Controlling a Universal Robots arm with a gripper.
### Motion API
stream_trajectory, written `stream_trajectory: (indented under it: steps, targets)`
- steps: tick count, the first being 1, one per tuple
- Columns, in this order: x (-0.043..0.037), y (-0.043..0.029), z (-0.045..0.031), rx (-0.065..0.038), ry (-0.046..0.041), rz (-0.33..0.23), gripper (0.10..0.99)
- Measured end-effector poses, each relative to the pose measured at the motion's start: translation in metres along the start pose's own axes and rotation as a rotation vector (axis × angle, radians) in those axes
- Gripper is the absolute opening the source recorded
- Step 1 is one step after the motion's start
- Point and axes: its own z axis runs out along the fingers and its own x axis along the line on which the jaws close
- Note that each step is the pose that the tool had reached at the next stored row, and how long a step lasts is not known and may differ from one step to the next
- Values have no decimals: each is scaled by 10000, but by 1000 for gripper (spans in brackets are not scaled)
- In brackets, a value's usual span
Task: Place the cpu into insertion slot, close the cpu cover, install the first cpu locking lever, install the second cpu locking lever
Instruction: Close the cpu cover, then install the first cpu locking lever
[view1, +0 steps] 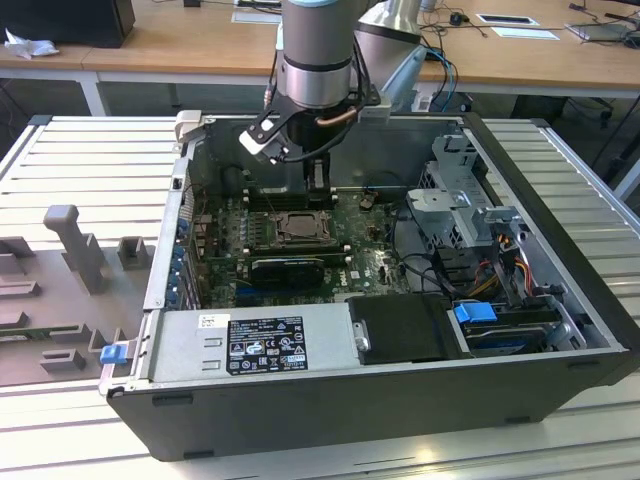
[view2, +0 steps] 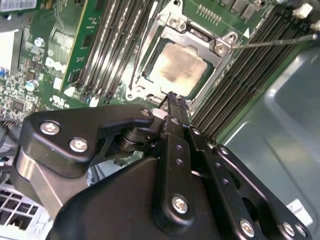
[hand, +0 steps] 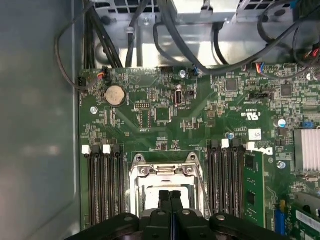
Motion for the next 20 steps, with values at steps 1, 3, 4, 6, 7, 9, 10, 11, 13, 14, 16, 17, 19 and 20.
stream_trajectory:
  steps: [1,3,4,6,7,9,10,11,13,14,16,17,19,20]
  targets:
    - [0,-1,15,0,0,-1,106]
    - [-1,-15,55,-1,27,-128,106]
    - [-2,-17,60,2,44,-247,106]
    - [-2,-21,69,5,69,-579,106]
    - [-2,-28,72,7,74,-708,106]
    - [-4,-84,71,8,79,-775,106]
    - [-5,-113,70,8,81,-799,106]
    - [-6,-135,69,8,81,-820,106]
    - [-6,-146,68,9,81,-823,106]
    - [-6,-151,68,9,81,-823,106]
    - [-7,-162,67,9,81,-823,106]
    - [-7,-172,67,9,82,-824,106]
    - [-8,-177,67,9,82,-823,106]
    - [-8,-177,66,10,80,-824,106]
